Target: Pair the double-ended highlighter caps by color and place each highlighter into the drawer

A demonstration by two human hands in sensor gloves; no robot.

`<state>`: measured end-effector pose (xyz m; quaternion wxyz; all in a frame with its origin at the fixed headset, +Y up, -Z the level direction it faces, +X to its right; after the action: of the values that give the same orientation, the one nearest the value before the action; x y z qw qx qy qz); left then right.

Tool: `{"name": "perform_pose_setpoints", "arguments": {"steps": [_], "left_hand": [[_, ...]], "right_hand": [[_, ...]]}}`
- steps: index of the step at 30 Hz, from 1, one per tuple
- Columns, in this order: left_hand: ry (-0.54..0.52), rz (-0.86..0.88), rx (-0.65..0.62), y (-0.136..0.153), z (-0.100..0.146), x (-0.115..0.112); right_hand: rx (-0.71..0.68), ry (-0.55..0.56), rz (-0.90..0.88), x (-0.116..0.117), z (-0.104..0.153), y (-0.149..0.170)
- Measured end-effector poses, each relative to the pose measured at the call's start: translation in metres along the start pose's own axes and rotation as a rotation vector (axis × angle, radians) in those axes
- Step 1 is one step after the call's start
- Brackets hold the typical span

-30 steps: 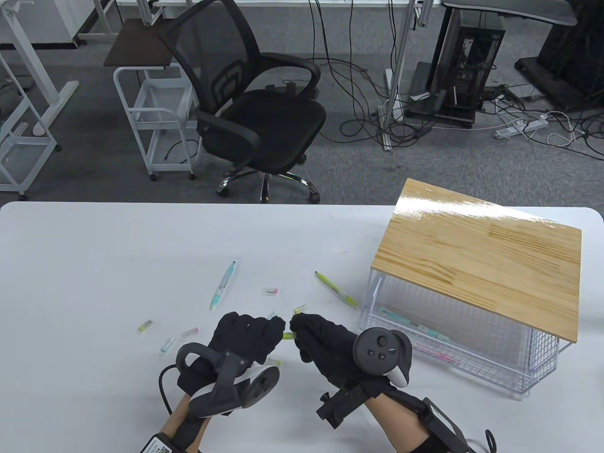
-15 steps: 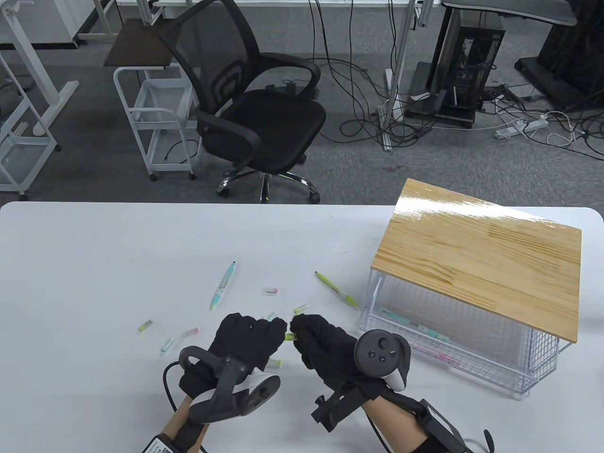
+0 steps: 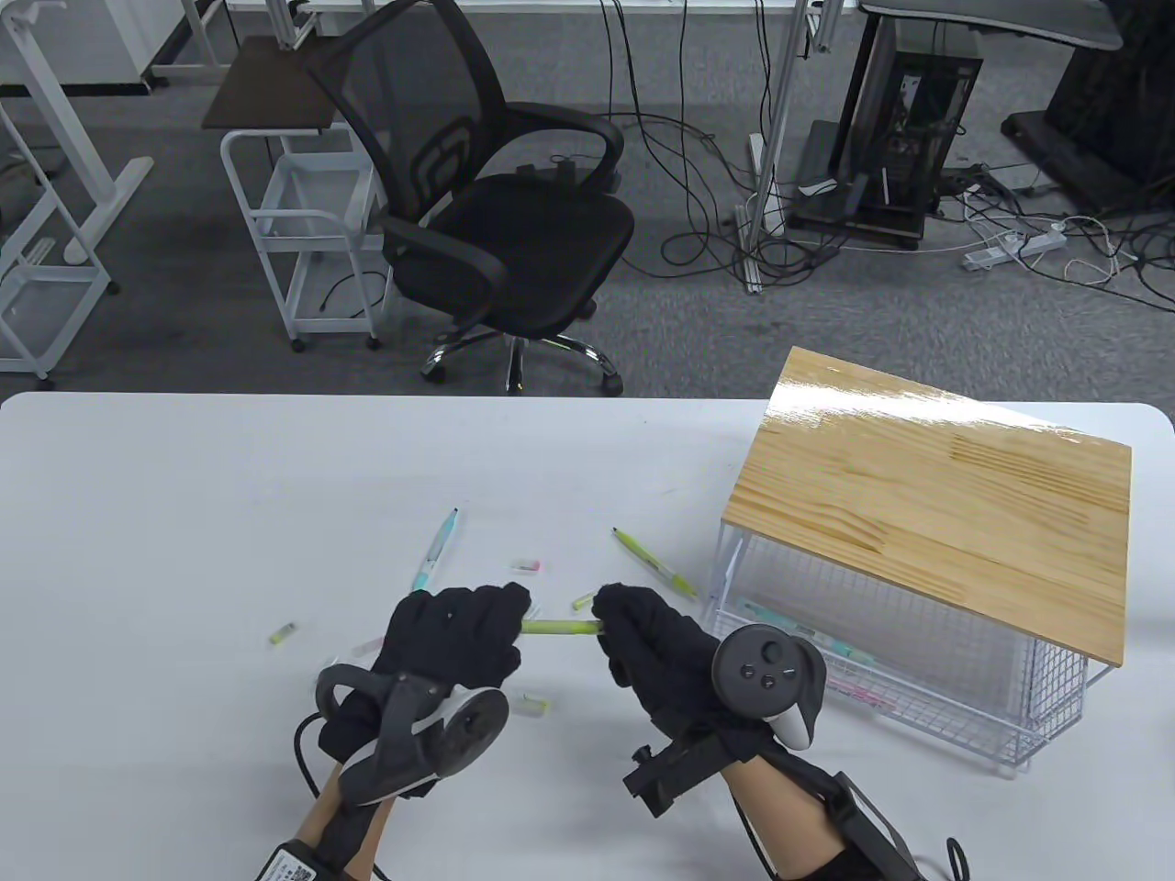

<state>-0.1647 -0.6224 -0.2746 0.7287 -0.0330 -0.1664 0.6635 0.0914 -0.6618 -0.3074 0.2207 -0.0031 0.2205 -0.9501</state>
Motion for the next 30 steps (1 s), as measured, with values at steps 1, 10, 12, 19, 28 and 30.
{"name": "perform_pose_setpoints", "arguments": {"steps": [1,10,12,19,28,30], "left_hand": [[0.006,0.025,0.025,0.007,-0.001,-0.001],[0.201,0.059,0.068,0.016,-0.02,-0.058],[0.301,0.003,0.024,0.0,-0.025,-0.074],[0.555,-0.276,-0.066,-0.048,-0.041,-0.118],[0.648,-0.466,-0.1,-0.079,-0.055,-0.146],[0.639,-0.473,-0.093,-0.081,-0.058,-0.15]], "right_hand": [[0.005,0.021,0.0,-0.005,-0.001,0.001],[0.011,0.201,-0.027,-0.054,-0.01,0.0],[0.015,0.223,-0.051,-0.06,-0.01,-0.001],[-0.005,0.289,-0.107,-0.083,-0.008,-0.008],[-0.023,0.334,-0.185,-0.109,-0.003,-0.015],[-0.022,0.335,-0.185,-0.109,-0.003,-0.014]]}}
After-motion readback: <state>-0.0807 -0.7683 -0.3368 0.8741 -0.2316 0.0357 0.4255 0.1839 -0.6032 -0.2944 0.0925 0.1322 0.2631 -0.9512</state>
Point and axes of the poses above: the tracker on the back of each hand, its own y axis roughly to the little-finger side, its own z axis roughly from the fingertips to the wrist, x = y × z, the point moved 2 cm from there along -z, roughly from the wrist to the fingertips, and after that the axes turned 8 degrees about y, right-handed, at the moved point
